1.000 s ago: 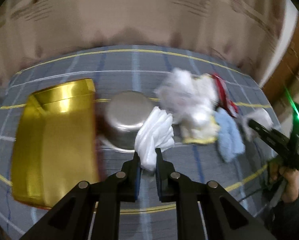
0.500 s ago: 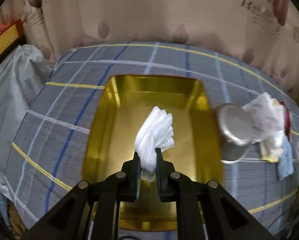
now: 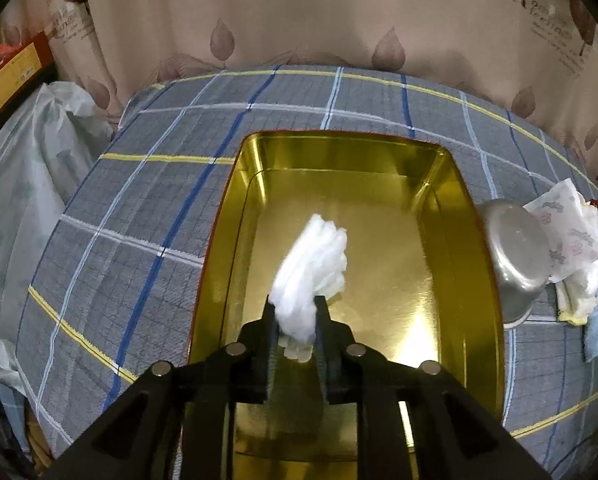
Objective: Organize soft objects
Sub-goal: 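Carry the white napkin into the gold tray and open the left tool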
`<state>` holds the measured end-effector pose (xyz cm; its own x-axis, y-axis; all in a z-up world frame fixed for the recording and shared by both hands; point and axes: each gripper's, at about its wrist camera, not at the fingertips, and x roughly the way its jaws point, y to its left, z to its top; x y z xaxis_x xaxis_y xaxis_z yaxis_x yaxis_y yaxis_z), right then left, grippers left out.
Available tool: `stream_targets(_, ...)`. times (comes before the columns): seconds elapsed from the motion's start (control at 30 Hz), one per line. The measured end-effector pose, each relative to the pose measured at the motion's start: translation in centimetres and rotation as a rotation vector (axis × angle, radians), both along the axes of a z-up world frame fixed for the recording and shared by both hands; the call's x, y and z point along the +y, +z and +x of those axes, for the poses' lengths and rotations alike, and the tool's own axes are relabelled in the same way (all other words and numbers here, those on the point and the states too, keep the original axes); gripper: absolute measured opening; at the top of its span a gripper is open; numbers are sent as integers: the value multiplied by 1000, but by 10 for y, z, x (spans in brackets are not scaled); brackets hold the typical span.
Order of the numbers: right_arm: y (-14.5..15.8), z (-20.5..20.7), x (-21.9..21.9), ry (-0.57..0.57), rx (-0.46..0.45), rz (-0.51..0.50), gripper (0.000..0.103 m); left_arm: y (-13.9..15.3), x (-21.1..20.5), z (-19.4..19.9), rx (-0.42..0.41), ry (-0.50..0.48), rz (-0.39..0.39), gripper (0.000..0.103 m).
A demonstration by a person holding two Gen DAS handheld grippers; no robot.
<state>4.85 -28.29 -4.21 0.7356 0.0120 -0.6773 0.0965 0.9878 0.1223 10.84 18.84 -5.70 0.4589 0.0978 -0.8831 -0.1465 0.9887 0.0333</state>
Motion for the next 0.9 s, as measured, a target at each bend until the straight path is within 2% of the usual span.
stream_targets(0.03, 1, -1, 2, 0, -1, 2, 27, -1, 2, 0, 3, 8, -2, 23)
stream_targets(0.1, 3, -4, 6, 0, -2, 2, 27, -2, 5, 0, 6, 17, -6, 36)
stream_targets(0.17, 5, -6, 11, 4, -3, -2, 27, -2, 8, -1, 1, 20, -11, 39)
stream_targets(0.47, 23, -4, 61, 98, -13, -37, 27, 16, 19, -21, -66, 26, -31, 39)
stream_targets(0.67, 33, 6, 118, 247, -13, -35, 27, 26, 29, -40, -112, 49, 1, 40)
stream_targets(0.9, 35, 21, 186, 418, 13, -20, 27, 28, 34, -57, -133, 63, -1, 40)
